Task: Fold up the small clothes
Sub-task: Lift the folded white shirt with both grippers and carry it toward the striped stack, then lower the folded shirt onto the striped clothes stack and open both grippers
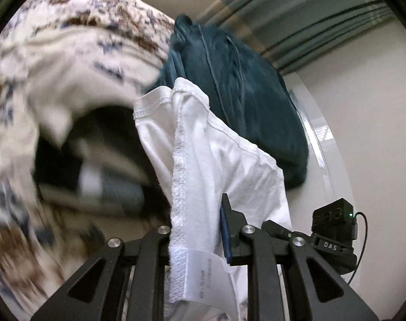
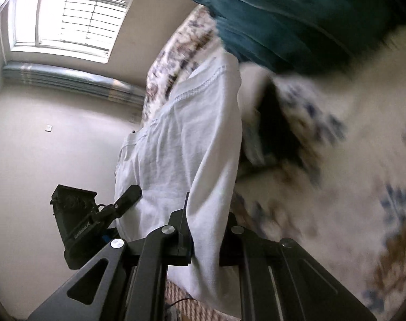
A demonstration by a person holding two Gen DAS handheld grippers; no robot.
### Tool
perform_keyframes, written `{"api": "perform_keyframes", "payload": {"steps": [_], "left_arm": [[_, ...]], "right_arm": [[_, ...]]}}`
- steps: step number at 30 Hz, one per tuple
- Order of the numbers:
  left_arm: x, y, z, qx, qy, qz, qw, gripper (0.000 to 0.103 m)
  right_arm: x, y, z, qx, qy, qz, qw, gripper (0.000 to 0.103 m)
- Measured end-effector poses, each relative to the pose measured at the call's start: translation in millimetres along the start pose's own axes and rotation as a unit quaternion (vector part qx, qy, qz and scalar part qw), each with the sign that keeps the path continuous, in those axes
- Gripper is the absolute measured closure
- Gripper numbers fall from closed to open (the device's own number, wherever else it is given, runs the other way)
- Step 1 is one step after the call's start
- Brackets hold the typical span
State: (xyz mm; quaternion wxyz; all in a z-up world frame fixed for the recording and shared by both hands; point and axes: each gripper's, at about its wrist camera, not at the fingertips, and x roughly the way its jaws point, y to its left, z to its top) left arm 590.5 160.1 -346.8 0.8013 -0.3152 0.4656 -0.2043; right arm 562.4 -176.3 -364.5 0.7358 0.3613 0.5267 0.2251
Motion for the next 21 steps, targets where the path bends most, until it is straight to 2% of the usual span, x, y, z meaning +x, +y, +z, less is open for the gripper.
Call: {"api": "perform_keyframes", "payload": {"steps": [3,8,12,15,21], "left_arm": [[12.0,24.8,56.8,0.01,-0.006,0.022,0.9997,0.087],[47.8,66.6,110.7,0.021,0.013,0.058,0.998,0.087],[62.6,91.5,118.0,0.025,0.027,0.072,0.9967,0.087],[62.0,104.8,115.2,0.008,0.035,0.069,0.9969,0.086],[58.5,105.6,111.4,0.007,0.036,0.077,0.9964,0.083]], "right_arm": [[47.7,25.8,44.9,-0.008,-0.006,0.003,1.0,0.092],[124.6,35.4,92.2,-0.003,0.005,-0.017,1.0,0.092],[152.6,27.5,103.2,0.011,0.013,-0.028,0.999,0.092],[165.1,21.5,106.2,0.004,0.018,-0.044,0.999,0.092],[178.6,17.3,112.8,-0.002,0.028,-0.071,0.997,0.092]]}}
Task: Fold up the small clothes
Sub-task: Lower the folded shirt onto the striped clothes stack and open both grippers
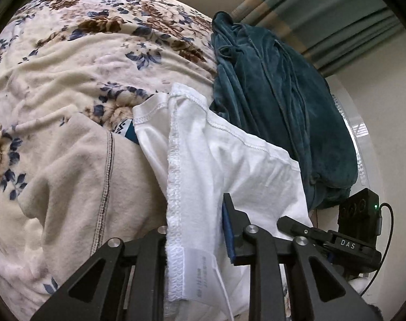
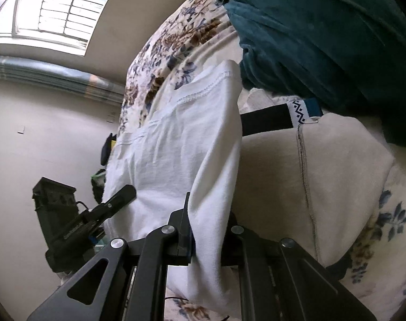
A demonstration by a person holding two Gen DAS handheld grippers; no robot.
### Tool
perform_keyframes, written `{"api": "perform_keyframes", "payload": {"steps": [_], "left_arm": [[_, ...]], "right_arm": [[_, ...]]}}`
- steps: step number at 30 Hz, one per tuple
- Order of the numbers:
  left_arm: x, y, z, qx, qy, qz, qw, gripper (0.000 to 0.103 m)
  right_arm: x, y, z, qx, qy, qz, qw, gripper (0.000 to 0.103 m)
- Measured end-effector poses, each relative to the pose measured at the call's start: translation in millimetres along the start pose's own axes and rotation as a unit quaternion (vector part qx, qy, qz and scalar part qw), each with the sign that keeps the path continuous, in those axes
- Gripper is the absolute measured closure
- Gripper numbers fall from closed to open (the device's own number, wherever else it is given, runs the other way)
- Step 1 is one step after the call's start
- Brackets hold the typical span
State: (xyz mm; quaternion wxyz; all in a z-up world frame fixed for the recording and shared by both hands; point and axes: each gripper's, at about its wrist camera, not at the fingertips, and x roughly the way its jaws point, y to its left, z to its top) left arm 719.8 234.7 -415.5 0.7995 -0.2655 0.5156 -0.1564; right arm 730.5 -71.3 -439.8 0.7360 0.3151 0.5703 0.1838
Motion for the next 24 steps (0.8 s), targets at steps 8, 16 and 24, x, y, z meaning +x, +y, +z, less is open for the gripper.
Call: {"api": "perform_keyframes", "payload": {"steps": [8,16,24], "left_arm": [[-32.6,-26.0,-10.9,0.048,-0.038,0.1,0.9931,0.072],[-45.4,-19.1,-50.3,0.077,-0.059,0.176,0.9795,0.045],[-37.2,-2.2,-61.4,0.067,-0.053,0.201,0.9759,0.041]], "right_arm": [[-10.6,14.1,-6.1,-0.036,-0.022,-0.108,0.993,0.073],[-20.3,16.0,-40.8,-0.081,-0.02,-0.176,0.981,0.068],[-22.1,-8.6,-53.0,-0.053,-0.023,-0.221,0.974,0.067]]}}
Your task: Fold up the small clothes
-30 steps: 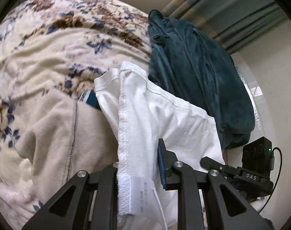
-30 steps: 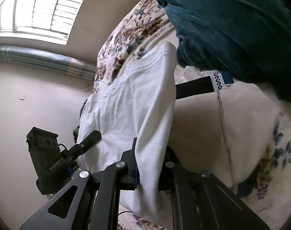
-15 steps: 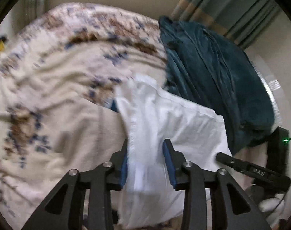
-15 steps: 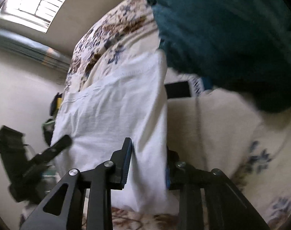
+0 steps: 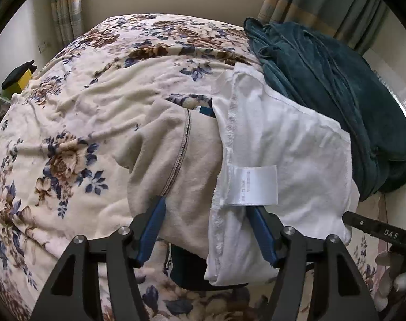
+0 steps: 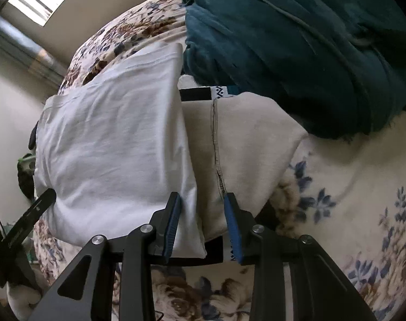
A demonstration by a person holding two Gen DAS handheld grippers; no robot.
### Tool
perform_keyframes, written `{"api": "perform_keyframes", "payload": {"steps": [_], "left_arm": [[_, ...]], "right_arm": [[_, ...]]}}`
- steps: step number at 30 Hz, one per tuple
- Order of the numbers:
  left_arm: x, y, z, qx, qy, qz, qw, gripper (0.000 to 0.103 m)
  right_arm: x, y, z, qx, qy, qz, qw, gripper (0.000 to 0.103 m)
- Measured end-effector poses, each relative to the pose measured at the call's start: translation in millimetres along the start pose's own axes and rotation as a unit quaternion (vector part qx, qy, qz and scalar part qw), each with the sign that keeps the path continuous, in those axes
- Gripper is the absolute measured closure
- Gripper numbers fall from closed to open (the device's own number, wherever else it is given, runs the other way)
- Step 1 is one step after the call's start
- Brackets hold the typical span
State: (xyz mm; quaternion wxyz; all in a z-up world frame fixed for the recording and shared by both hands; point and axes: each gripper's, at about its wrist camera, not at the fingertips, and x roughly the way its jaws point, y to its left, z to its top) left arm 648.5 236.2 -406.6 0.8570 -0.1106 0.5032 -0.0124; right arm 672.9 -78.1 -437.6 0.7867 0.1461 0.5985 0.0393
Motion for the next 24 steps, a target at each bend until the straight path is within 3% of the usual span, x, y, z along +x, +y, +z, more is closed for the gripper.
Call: {"api": "perform_keyframes", "payload": {"steps": [3,5,7,9,10,18,24], "left_arm": [[-7.8,-8.3,1.4,0.007,-0.003,0.018,0.9998,0.031],[-18.2,-13.4,-0.7,0.015,-0.009,0.035,0.9992,0.03],[-28.2,-21.8,-4.0,0.026,-0.016,0.044,0.9986,0.029],[-37.6,-28.9,-7.7,0.036,-0.022,0.06,0.9973,0.018],[-44.3,-34.4,-10.7,0.045,-0.025,0.071,0.9962,0.011],[-99.6,-67.4,-31.7,0.072,-0.046,0.106,0.9907,0.01],[-163.0,-85.8,-50.2,0.075,-0.065,0.092,0.9907,0.01]], "right_arm": [[-6.9,10.0,0.2,-0.012,-0.013,-0.018,1.0,0.06],[-15.7,18.9,-2.9,-0.024,-0.023,-0.041,0.999,0.032],[-27.2,28.8,-8.1,-0.036,-0.04,-0.067,0.996,0.012],[-38.9,37.5,-14.5,-0.045,-0.054,-0.097,0.993,0.004],[-44.7,40.4,-18.5,-0.049,-0.062,-0.109,0.991,0.004],[-110.8,59.7,-54.9,-0.076,-0.12,-0.163,0.976,0.001],[-189.3,63.4,-91.4,-0.083,-0.158,-0.174,0.968,0.001]]}}
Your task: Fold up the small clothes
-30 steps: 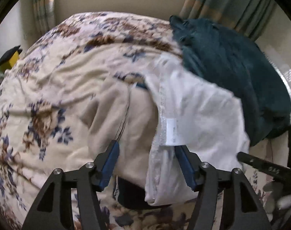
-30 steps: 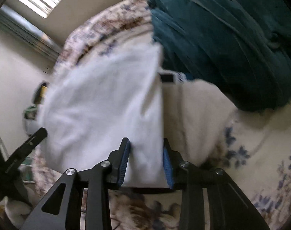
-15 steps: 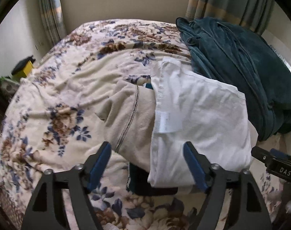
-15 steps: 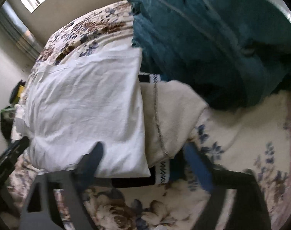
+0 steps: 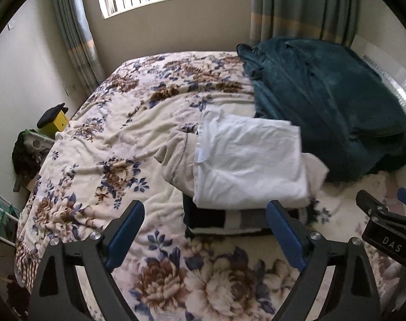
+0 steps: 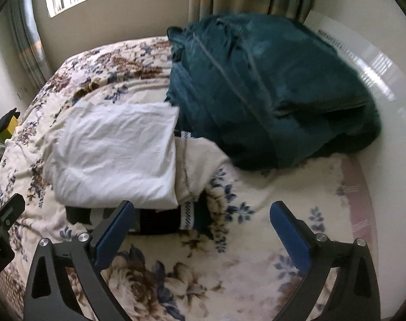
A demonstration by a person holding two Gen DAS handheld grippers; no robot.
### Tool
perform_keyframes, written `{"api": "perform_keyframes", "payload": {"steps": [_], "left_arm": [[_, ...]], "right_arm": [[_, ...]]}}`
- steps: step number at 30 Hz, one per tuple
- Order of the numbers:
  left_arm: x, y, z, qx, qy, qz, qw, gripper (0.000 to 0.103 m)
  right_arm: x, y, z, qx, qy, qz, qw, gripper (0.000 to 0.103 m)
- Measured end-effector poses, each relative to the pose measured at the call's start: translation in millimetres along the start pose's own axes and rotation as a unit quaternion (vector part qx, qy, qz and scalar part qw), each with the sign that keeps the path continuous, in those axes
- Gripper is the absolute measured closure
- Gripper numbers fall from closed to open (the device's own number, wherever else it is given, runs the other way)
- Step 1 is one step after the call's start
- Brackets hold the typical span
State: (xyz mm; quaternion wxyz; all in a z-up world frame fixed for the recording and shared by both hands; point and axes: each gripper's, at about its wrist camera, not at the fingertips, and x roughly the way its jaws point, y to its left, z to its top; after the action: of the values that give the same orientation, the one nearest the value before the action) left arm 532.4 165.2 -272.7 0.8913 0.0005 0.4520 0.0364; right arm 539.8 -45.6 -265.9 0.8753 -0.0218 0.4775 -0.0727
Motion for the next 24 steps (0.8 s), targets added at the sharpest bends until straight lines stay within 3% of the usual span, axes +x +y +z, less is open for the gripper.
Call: {"api": "perform_keyframes", "payload": {"steps": [12,17,24], "left_arm": [[-179.0,-5.7,-21.9,-0.005,-0.065,-0.023,0.9976,0.01],[-234.1,-3.6,-37.6,-0.013,-0.084,-0.019,0.9962,0.01],[-290.4,0.4,-51.0,-0.017,-0.105,-0.018,0.9941,0.01]], "right_arm": [[-215.1,-45.1,-22.4,-0.007,-0.085,0.02,0.996,0.001],[-298.9,-61.6,-43.7,-0.007,-0.12,0.022,0.993,0.001],[-380.0,-75.8,-73.1,-0.017,-0.143,0.028,0.989,0.001]]}}
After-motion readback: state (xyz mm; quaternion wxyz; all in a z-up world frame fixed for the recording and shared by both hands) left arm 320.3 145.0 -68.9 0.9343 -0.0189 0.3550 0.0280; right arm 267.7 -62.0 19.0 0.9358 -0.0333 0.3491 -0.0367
